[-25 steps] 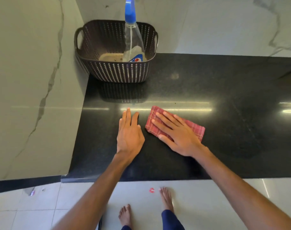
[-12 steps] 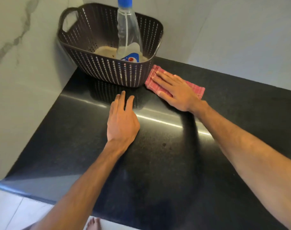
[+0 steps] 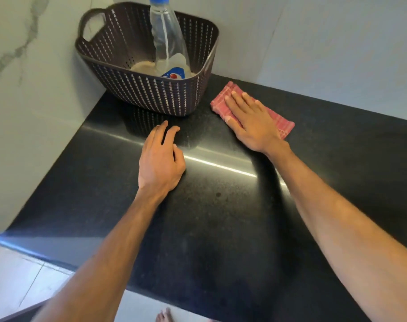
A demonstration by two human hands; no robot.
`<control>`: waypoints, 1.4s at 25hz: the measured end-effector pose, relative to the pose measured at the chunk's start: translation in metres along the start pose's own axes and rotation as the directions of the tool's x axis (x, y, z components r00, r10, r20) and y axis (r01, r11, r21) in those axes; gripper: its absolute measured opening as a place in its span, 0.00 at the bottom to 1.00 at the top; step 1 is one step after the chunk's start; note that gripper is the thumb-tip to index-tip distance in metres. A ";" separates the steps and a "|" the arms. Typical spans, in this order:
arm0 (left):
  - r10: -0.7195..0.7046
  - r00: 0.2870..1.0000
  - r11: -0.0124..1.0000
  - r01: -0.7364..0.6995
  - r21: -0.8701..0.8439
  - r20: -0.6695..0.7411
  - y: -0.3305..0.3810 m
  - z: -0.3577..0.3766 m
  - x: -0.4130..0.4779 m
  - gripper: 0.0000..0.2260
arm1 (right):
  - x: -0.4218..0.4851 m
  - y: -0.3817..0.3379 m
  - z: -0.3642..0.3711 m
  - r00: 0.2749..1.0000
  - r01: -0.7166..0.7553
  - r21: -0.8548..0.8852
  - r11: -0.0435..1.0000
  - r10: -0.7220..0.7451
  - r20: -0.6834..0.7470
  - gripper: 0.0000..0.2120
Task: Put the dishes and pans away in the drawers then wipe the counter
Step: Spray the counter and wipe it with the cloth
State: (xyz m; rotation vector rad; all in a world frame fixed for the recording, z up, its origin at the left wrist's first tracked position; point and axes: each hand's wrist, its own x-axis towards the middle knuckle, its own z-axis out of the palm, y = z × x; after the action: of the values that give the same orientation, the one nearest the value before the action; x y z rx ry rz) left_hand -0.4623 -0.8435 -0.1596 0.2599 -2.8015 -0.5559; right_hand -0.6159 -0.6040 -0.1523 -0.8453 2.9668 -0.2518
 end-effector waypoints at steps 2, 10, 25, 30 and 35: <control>0.001 1.000 1.000 -0.002 -0.010 -0.007 0.001 0.000 -0.001 0.20 | -0.053 -0.022 0.003 0.999 0.052 -0.030 0.998 -0.052 -0.006 0.30; -0.005 0.999 0.999 0.003 0.033 0.049 0.008 -0.005 -0.010 0.22 | -0.274 -0.132 0.006 0.980 0.157 0.000 0.988 -0.156 0.125 0.28; 0.225 0.947 0.970 -0.241 0.044 0.229 0.102 0.026 -0.064 0.24 | -0.237 0.008 -0.009 0.998 0.058 0.003 0.998 -0.058 0.039 0.25; 0.209 0.951 0.969 -0.233 0.086 0.228 0.147 0.061 -0.026 0.27 | -0.149 0.057 -0.016 1.000 0.008 0.057 0.998 -0.008 0.010 0.26; 0.120 0.974 0.981 -0.146 0.128 0.191 0.177 0.084 -0.013 0.30 | -0.066 0.114 -0.030 0.999 -0.020 0.063 0.998 0.019 0.026 0.27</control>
State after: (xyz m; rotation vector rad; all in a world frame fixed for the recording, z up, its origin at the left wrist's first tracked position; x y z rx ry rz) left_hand -0.4963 -0.6501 -0.1669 0.0490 -3.0124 -0.3679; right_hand -0.6216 -0.4694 -0.1415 -0.8059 2.9251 -0.3296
